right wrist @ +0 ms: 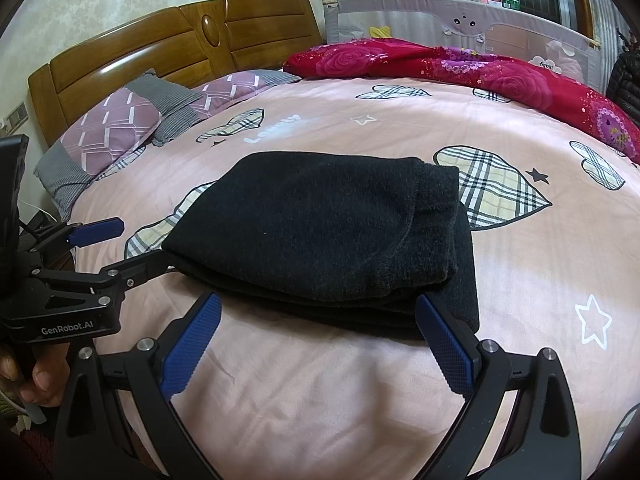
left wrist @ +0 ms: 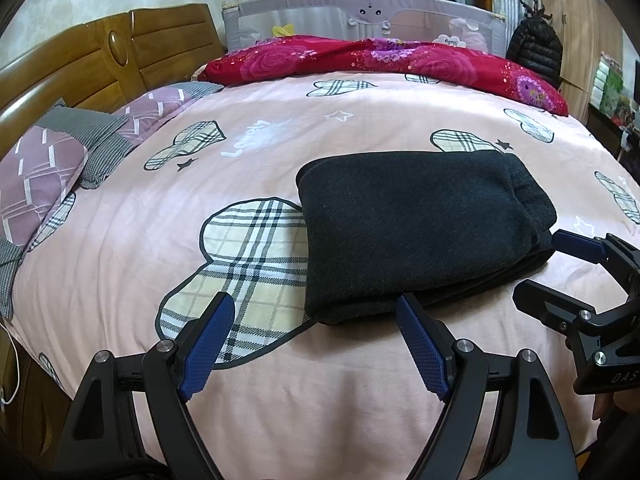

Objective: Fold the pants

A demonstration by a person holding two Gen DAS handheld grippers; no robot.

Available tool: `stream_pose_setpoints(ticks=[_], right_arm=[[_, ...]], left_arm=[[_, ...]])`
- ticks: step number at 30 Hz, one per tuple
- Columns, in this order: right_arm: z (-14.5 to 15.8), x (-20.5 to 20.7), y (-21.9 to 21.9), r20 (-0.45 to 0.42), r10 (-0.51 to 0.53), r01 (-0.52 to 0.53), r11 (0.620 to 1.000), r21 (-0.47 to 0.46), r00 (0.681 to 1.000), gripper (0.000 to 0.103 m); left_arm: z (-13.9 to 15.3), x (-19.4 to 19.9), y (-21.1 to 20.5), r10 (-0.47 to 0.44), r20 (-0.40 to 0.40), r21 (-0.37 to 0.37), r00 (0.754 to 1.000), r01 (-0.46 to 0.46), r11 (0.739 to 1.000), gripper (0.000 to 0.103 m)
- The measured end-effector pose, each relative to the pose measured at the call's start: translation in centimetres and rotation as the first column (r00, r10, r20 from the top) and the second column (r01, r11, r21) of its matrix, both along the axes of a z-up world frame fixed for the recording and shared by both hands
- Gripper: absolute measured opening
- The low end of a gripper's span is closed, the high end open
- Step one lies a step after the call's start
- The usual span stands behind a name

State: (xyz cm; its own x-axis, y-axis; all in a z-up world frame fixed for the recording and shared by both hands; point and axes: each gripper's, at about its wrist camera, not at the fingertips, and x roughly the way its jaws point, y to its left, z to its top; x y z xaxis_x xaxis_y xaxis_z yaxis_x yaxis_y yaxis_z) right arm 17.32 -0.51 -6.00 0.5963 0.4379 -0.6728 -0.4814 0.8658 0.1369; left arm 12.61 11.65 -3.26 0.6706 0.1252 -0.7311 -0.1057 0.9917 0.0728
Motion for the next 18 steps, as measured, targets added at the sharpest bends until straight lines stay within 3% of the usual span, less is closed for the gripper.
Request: stream_pose_setpoints(ticks=[18], right_arm=[[0.9,0.5,-1.1,0.023,-0.03,0.03,0.999,0.011,0.999,0.098]], left_arm=[[0.8,0.2,-0.3,-0.006,0.021,-0.004,1.0,0.006,1.0,0.083]])
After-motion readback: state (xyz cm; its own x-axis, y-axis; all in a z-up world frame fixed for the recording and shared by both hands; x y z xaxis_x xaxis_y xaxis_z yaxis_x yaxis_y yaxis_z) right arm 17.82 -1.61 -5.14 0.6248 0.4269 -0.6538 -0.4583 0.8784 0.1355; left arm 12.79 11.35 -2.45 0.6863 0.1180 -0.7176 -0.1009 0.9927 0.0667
